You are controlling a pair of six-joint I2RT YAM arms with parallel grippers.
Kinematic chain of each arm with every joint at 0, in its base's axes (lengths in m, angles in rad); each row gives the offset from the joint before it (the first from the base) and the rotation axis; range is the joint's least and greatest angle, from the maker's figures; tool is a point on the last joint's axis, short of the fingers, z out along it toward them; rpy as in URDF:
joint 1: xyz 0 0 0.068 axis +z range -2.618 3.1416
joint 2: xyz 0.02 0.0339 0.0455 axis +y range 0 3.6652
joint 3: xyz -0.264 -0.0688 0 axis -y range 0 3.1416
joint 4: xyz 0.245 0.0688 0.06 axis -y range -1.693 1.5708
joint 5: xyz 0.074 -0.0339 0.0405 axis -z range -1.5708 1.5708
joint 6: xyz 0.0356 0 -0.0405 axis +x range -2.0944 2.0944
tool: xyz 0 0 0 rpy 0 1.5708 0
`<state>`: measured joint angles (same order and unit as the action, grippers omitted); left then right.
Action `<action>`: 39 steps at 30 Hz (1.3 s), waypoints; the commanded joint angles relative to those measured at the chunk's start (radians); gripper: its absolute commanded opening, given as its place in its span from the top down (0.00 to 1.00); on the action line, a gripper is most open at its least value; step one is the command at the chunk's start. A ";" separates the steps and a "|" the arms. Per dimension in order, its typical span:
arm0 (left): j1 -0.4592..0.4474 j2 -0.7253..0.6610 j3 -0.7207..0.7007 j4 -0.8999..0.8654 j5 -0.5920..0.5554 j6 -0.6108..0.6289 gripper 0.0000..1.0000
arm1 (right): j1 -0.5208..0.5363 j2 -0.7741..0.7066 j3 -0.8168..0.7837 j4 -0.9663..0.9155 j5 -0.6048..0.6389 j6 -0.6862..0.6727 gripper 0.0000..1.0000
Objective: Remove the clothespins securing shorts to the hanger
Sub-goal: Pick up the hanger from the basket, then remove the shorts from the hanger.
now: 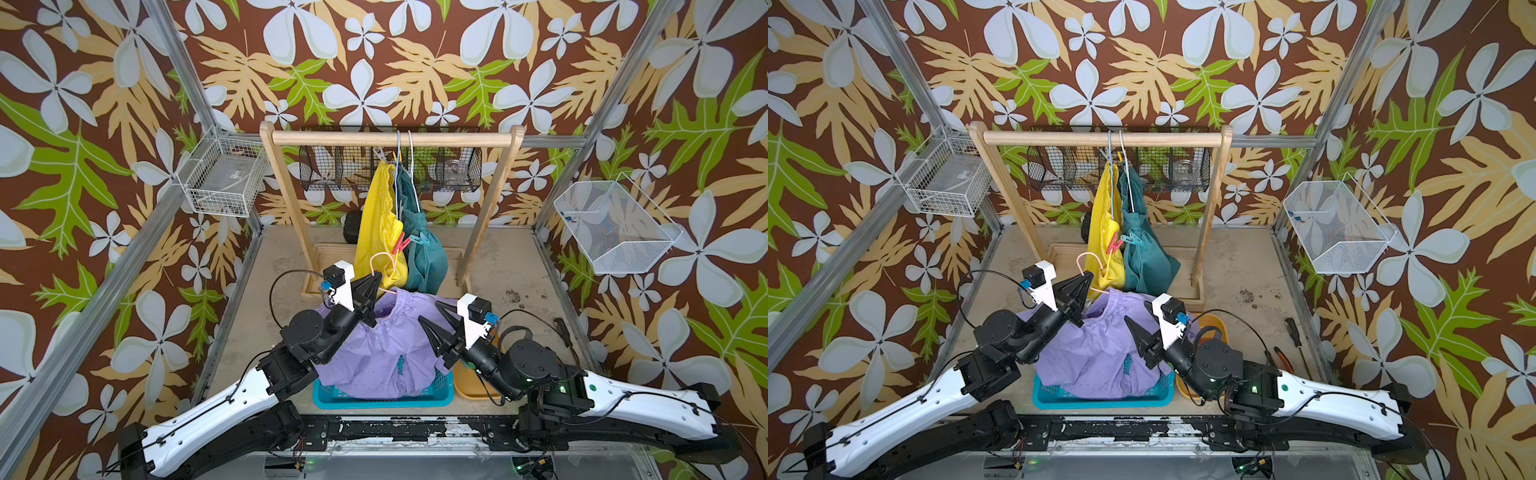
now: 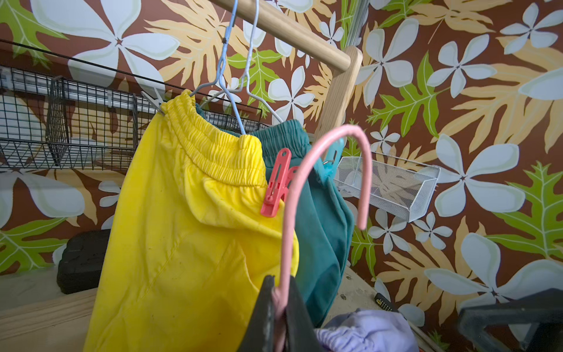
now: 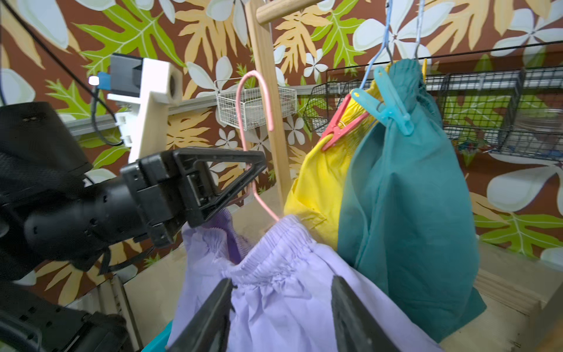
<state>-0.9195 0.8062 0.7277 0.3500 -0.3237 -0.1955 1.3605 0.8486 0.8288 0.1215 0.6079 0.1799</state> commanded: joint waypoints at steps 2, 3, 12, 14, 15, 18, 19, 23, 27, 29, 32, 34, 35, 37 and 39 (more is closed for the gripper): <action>-0.002 -0.012 0.001 0.067 -0.012 -0.049 1.00 | 0.036 0.070 0.009 0.080 0.164 -0.006 0.48; -0.002 -0.012 0.001 0.068 -0.003 -0.053 1.00 | 0.052 0.082 -0.008 0.127 0.191 -0.025 0.47; -0.001 0.006 0.007 0.061 0.042 -0.070 1.00 | 0.088 0.118 -0.062 0.325 0.206 -0.063 0.47; -0.001 0.013 0.009 0.061 0.051 -0.080 1.00 | 0.088 0.135 -0.063 0.345 0.206 -0.073 0.46; -0.001 0.016 0.009 0.063 0.055 -0.085 1.00 | 0.088 0.147 -0.063 0.359 0.210 -0.082 0.46; -0.002 0.023 0.009 0.065 0.060 -0.092 1.00 | 0.088 0.185 -0.049 0.373 0.207 -0.090 0.46; -0.002 0.025 0.009 0.067 0.061 -0.093 1.00 | 0.088 0.199 -0.045 0.378 0.209 -0.093 0.46; -0.002 0.025 0.012 0.067 0.069 -0.097 1.00 | 0.088 0.269 -0.020 0.393 0.285 -0.129 0.44; -0.001 0.021 0.013 0.067 0.077 -0.105 1.00 | 0.088 0.332 -0.013 0.448 0.364 -0.191 0.47; -0.002 0.016 0.010 0.067 0.074 -0.105 1.00 | 0.086 0.349 0.004 0.425 0.400 -0.192 0.52; -0.001 0.000 0.002 0.069 0.079 -0.113 1.00 | 0.060 0.343 0.006 0.402 0.411 -0.175 0.60; -0.002 -0.008 -0.004 0.075 0.089 -0.121 1.00 | 0.005 0.329 0.013 0.325 0.350 -0.099 0.71; -0.002 -0.013 -0.005 0.075 0.091 -0.123 1.00 | -0.025 0.321 0.017 0.281 0.324 -0.063 0.76; -0.002 -0.020 -0.007 0.070 0.097 -0.120 1.00 | -0.059 0.308 0.014 0.246 0.315 -0.045 0.90; -0.002 -0.025 -0.007 0.063 0.101 -0.115 1.00 | -0.077 0.282 -0.004 0.250 0.309 -0.047 1.00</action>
<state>-0.9199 0.7891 0.7200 0.3775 -0.2508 -0.3080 1.3014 1.1522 0.8326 0.4110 0.9257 0.1005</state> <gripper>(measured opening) 0.087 0.046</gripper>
